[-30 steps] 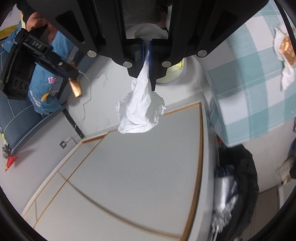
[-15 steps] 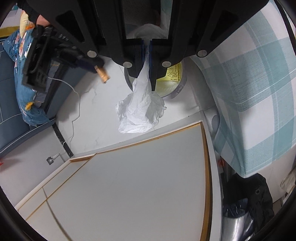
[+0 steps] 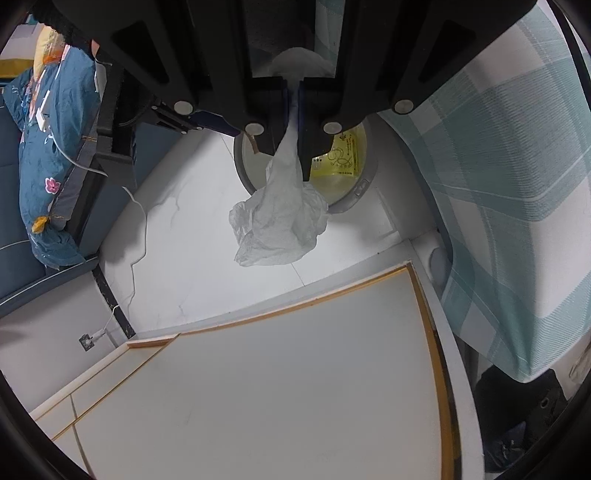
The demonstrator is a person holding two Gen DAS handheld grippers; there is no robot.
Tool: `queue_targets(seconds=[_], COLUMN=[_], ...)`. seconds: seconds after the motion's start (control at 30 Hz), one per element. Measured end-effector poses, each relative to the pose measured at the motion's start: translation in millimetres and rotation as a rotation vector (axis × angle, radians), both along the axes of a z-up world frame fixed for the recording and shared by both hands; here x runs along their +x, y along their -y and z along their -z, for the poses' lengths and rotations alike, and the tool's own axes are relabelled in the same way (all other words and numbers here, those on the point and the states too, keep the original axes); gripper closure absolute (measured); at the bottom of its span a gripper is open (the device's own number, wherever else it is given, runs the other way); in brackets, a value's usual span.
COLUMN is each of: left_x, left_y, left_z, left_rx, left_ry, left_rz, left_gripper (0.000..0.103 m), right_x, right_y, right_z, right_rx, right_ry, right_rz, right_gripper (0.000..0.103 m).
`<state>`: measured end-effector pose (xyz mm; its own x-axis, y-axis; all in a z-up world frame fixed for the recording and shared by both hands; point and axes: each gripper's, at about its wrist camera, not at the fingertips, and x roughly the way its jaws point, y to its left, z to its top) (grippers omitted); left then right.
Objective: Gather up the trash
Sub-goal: 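Open the right gripper to drop the packet while the left drops the tissue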
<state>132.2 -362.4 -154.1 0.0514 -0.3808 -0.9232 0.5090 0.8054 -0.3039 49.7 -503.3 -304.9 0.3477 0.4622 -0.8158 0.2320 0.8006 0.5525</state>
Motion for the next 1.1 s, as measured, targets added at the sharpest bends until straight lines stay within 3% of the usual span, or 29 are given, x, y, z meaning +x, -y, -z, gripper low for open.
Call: queue_targets(seconds=[0.27,0.5,0.9,1.1], left_x=[-3.3,-9.2,-21.3,-29.0], left_y=[7.4,13.4,24.4,25.0], left_z=[16.6,28.7,64.1,82.6], left_rx=[0.033,0.054,0.234,0.293], left_ry=[-0.049,-0.105,-0.187,-0.231], left_rz=[0.002,0.034,0.102,0.107], left_gripper=[0.103,0.103,0.103,0.087], right_x=[-14.2,-37.6,-58.8,-56.5], right_y=[9.9,43.9,73.1,71.5], right_z=[-4.9,-27.5,-51.5,-45.1], right_rx=[-0.013,-0.060,-0.064,-0.059], right_ry=[0.015,0.080,0.140,0.130], right_rz=[0.002,0.139,0.304,0.319], right_gripper=[0.033,0.022,0.019,0.016])
